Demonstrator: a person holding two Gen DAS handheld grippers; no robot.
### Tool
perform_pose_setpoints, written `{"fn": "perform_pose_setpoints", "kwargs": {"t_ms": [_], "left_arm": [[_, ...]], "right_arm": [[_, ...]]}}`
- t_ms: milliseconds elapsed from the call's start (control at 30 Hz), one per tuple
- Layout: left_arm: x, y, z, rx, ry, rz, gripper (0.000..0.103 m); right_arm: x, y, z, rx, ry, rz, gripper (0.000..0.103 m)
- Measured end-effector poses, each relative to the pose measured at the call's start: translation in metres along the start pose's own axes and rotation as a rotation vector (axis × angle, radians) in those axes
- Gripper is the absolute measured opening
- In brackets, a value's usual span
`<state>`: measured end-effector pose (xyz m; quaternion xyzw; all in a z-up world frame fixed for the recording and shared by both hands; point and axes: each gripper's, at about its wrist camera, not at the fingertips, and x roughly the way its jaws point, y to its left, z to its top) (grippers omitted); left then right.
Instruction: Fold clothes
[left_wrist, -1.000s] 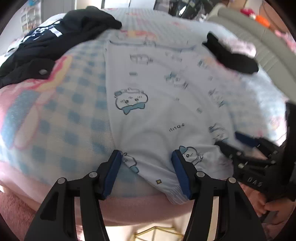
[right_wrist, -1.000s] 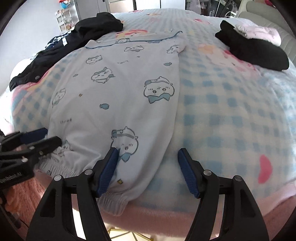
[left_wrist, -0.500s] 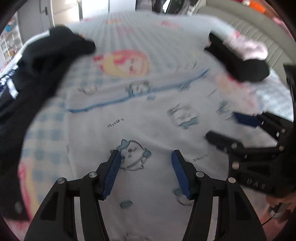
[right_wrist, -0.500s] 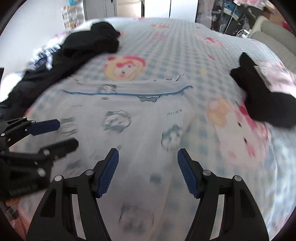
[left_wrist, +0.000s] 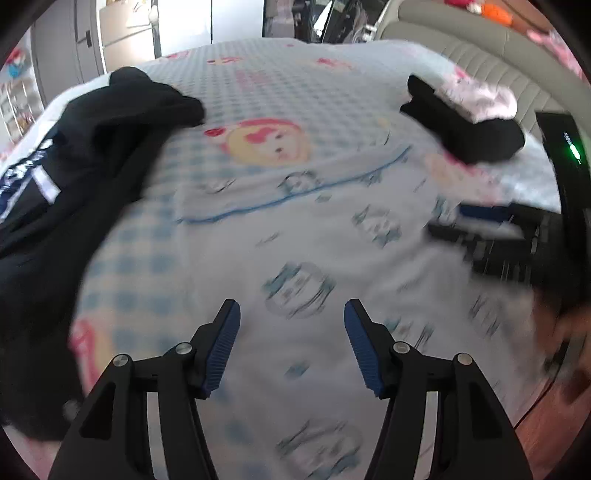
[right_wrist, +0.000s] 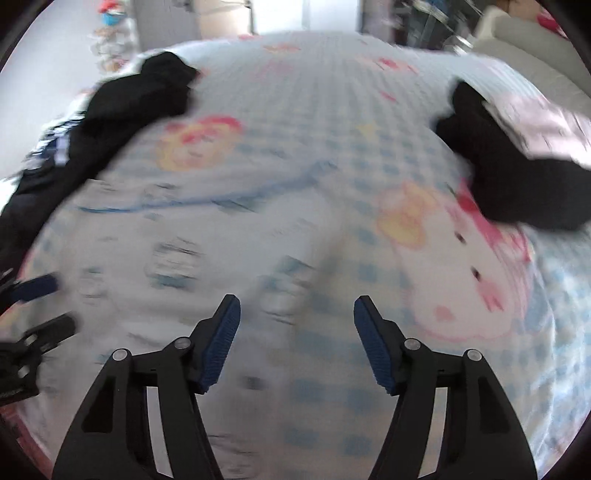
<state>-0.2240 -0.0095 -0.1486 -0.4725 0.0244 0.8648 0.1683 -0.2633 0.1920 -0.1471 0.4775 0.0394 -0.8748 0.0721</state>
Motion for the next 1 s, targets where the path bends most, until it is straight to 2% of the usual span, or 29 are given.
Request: {"fn": "perform_pose_setpoints", "kwargs": {"t_ms": [67,133,233,367,467,533,600,700,767,833,900,967,1000], "left_arm": [[0.014,-0.004,0.003,-0.013,0.027,-0.017,0.061],[0.024,-0.01,-0.005,0.026,0.077,0.044,0.061],[0.024,-0.01,-0.021,0.086,0.113,0.128,0.062],[-0.003,0.014,-0.03,-0.003,0.1,0.151,0.06],[-0.03,0.011,-0.038,-0.073,0.033,0.026,0.06],[-0.042,-0.009,-0.047,-0.049,0.006,-0.009,0.06],[-0.049,-0.01,-0.056,-0.074,0.007,-0.012,0.061],[-0.059,-0.013,-0.07,-0.11,0.009,-0.017,0.061],[-0.065,-0.015,-0.08,-0.134,0.01,-0.02,0.069],[-0.071,-0.016,-0.089,-0.159,0.011,-0.023,0.073],[-0.078,-0.018,-0.099,-0.183,0.011,-0.027,0.073],[-0.084,-0.02,-0.108,-0.207,0.012,-0.03,0.068],[-0.088,-0.021,-0.113,-0.219,0.013,-0.031,0.067]], "right_arm": [[0.005,0.019,0.002,-0.059,0.012,0.025,0.065],[0.02,0.023,-0.004,-0.076,0.06,-0.041,0.065],[0.028,-0.001,-0.012,-0.03,0.085,-0.104,0.072],[0.007,-0.032,-0.02,0.045,0.07,-0.085,0.073],[-0.023,-0.018,-0.027,0.049,0.03,-0.025,0.068],[-0.044,0.002,-0.042,0.006,0.011,0.062,0.066],[-0.057,0.028,-0.062,-0.054,0.016,0.136,0.066],[-0.051,0.043,-0.093,-0.128,0.074,0.088,0.066],[-0.044,0.036,-0.111,-0.146,0.097,0.039,0.067],[-0.053,0.016,-0.124,-0.081,0.096,0.051,0.069],[-0.065,0.004,-0.131,-0.038,0.092,0.026,0.069],[-0.079,0.004,-0.139,-0.033,0.076,-0.007,0.069],[-0.085,0.004,-0.141,-0.022,0.066,0.008,0.069]]}}
